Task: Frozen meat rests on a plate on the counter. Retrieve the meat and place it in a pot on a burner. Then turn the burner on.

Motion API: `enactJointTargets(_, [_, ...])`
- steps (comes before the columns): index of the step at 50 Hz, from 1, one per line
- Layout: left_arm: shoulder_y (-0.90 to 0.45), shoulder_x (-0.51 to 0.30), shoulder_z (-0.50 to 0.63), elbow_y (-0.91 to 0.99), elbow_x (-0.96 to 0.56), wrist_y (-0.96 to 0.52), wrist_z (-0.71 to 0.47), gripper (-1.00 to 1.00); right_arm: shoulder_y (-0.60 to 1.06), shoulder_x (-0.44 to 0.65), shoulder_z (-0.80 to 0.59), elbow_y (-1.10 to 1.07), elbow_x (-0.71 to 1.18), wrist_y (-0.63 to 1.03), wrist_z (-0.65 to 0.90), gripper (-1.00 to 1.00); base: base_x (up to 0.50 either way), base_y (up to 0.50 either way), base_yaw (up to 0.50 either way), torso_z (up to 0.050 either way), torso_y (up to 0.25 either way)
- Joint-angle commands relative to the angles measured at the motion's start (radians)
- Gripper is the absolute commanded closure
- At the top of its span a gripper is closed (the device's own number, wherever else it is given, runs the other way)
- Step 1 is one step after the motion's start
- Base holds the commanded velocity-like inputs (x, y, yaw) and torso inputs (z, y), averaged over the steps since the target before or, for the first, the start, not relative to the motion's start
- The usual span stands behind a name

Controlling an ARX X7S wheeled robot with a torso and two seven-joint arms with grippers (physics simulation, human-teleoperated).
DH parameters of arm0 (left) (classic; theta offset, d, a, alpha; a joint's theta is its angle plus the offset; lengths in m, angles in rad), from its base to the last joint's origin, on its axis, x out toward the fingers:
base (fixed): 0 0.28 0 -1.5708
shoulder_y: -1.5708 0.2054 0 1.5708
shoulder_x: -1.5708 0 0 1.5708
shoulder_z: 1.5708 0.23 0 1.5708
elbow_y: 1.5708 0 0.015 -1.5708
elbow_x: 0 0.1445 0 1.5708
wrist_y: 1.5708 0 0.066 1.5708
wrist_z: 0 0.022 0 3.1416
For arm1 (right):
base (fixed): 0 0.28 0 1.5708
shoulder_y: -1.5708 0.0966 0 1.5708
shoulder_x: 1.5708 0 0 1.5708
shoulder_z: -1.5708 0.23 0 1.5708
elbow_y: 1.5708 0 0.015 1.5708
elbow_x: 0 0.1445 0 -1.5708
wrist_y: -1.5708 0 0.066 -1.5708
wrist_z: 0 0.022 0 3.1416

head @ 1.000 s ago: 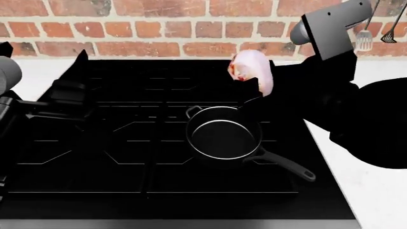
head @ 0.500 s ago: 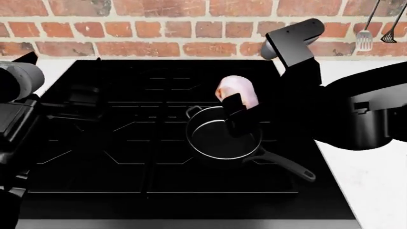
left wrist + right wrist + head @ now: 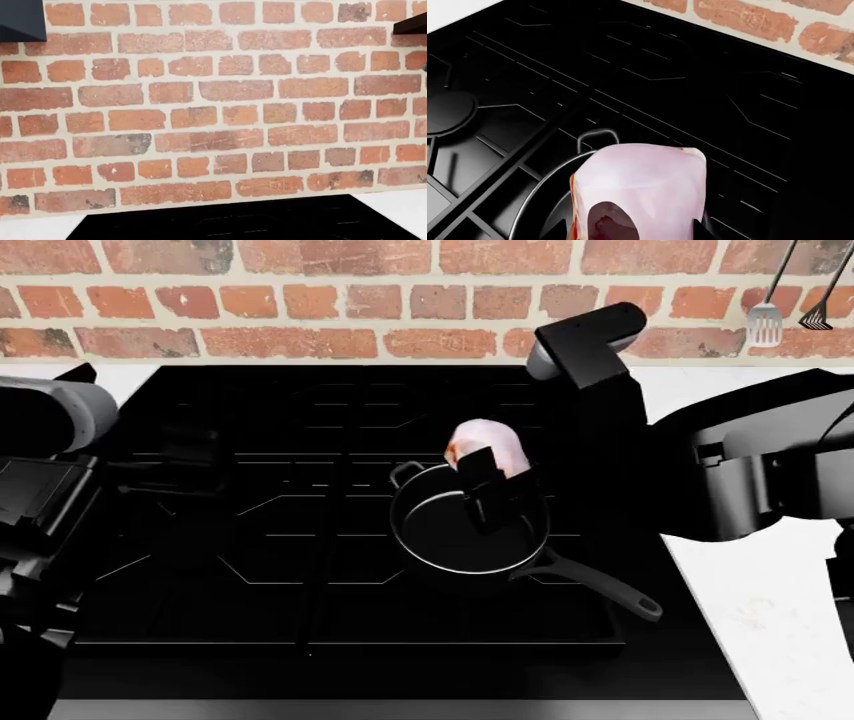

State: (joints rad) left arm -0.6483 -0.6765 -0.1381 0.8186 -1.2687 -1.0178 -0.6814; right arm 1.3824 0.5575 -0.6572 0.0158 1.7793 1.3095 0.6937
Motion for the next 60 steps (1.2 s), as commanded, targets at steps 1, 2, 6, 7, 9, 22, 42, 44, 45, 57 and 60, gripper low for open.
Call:
enactJointTargets(1, [0.010,0.003,0.010,-0.005,0.018,0.007,0.005,-1.00,0.006,-0.009,-0.008,0.021,-0.031,0.005,-0.039,1.00,0.00,0.00,0.00,0.000,0.000])
enactJointTargets(2, [0.010,0.003,0.010,-0.005,0.016,0.006,0.003,-1.00,0.005,-0.009,-0.010,0.021,-0.032,0.006,-0.041,1.00,0.00,0.00,0.00,0.000,0.000])
enactJointTargets(6, [0.013,0.002,0.010,-0.004,0.014,0.008,0.001,-1.00,0.001,-0.009,-0.015,0.016,-0.028,0.006,-0.041,1.00,0.00,0.00,0.00,0.000,0.000])
enactJointTargets(7, [0.014,0.002,0.010,-0.004,0.014,0.009,0.002,-1.00,0.000,-0.009,-0.016,0.015,-0.027,0.006,-0.040,1.00,0.00,0.00,0.00,0.000,0.000])
enactJointTargets(9, [0.016,0.001,0.009,-0.003,0.015,0.010,0.002,-1.00,-0.003,-0.010,-0.019,0.012,-0.024,0.005,-0.039,1.00,0.00,0.00,0.00,0.005,0.000])
enactJointTargets(22, [0.024,-0.005,0.005,-0.004,0.006,0.016,-0.004,-1.00,-0.005,-0.019,-0.036,0.004,-0.028,0.005,-0.054,1.00,0.00,0.00,0.00,0.000,0.001])
enactJointTargets(42, [0.028,0.000,0.026,-0.017,0.032,0.029,0.011,-1.00,-0.032,-0.020,-0.069,0.026,-0.091,-0.012,-0.118,1.00,0.00,0.00,0.00,0.000,0.001])
enactJointTargets(44, [0.032,0.000,0.028,-0.019,0.039,0.032,0.015,-1.00,-0.034,-0.022,-0.072,0.027,-0.096,-0.014,-0.122,1.00,0.00,0.00,0.00,0.000,0.000])
enactJointTargets(45, [0.032,0.000,0.028,-0.019,0.039,0.032,0.015,-1.00,-0.034,-0.022,-0.073,0.027,-0.099,-0.015,-0.123,1.00,0.00,0.00,0.00,0.000,0.000])
enactJointTargets(57, [0.042,-0.003,0.032,-0.017,0.043,0.038,0.016,-1.00,-0.046,-0.018,-0.084,0.020,-0.120,-0.028,-0.145,1.00,0.00,0.00,0.00,0.001,0.001])
enactJointTargets(60, [0.044,-0.004,0.031,-0.017,0.042,0.039,0.015,-1.00,-0.046,-0.018,-0.087,0.020,-0.124,-0.030,-0.149,1.00,0.00,0.00,0.00,0.000,0.000])
